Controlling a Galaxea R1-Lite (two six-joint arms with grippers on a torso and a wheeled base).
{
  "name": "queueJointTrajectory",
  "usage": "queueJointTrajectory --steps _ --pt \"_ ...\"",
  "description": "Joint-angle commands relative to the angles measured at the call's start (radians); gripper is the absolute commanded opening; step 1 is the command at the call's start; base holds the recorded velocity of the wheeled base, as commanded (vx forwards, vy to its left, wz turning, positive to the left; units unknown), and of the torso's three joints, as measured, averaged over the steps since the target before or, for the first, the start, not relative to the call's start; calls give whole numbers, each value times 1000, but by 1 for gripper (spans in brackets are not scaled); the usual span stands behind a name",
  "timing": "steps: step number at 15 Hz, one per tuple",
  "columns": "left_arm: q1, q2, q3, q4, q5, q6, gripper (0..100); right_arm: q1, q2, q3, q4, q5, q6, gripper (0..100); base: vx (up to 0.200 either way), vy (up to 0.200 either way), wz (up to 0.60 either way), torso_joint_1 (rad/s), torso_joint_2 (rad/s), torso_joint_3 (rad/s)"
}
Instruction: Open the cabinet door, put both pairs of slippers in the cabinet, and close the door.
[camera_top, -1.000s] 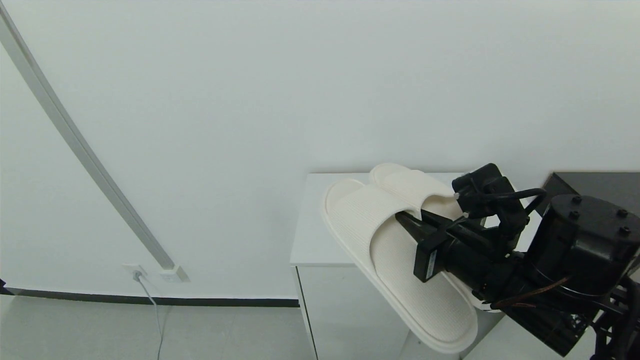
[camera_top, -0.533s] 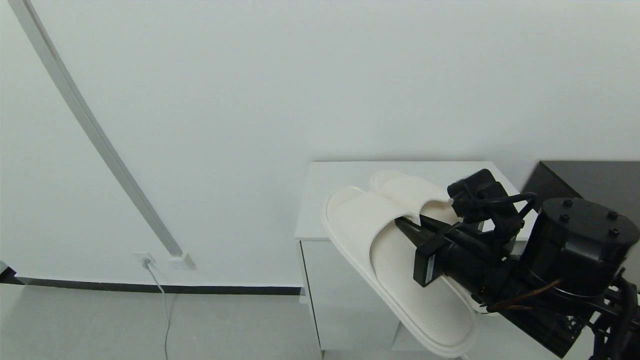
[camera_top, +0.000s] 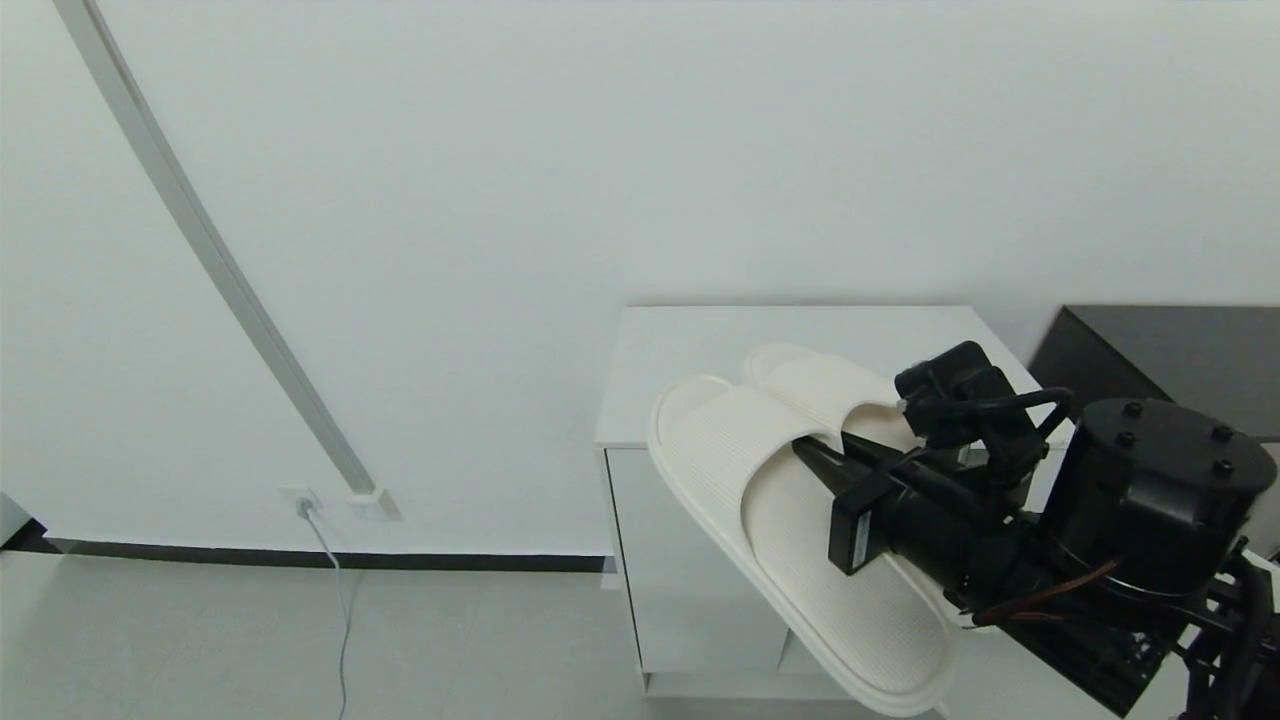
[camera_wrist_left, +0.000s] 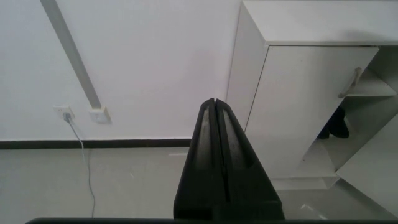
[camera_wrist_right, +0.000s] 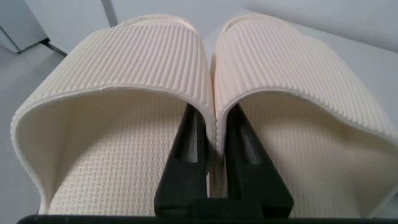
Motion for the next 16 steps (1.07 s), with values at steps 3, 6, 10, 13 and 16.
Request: queueJointTrajectory --steps 3,6,10,13,16 --pt "0 0 0 0 0 1 0 4 2 25 -1 -1 -5 0 0 0 0 0 0 0" --pt "0 0 0 0 0 0 0 4 -1 28 -1 -1 -5 0 0 0 0 0 0 0" --pt "0 0 0 0 2 0 0 7 -10 39 -1 -1 -5 0 0 -150 0 2 3 2" --pt "0 0 0 0 2 0 0 7 -22 53 1 0 -7 0 0 -200 0 6 -1 2" --pt "0 0 0 0 2 0 0 7 -21 53 -1 2 -5 0 0 -200 0 4 2 6"
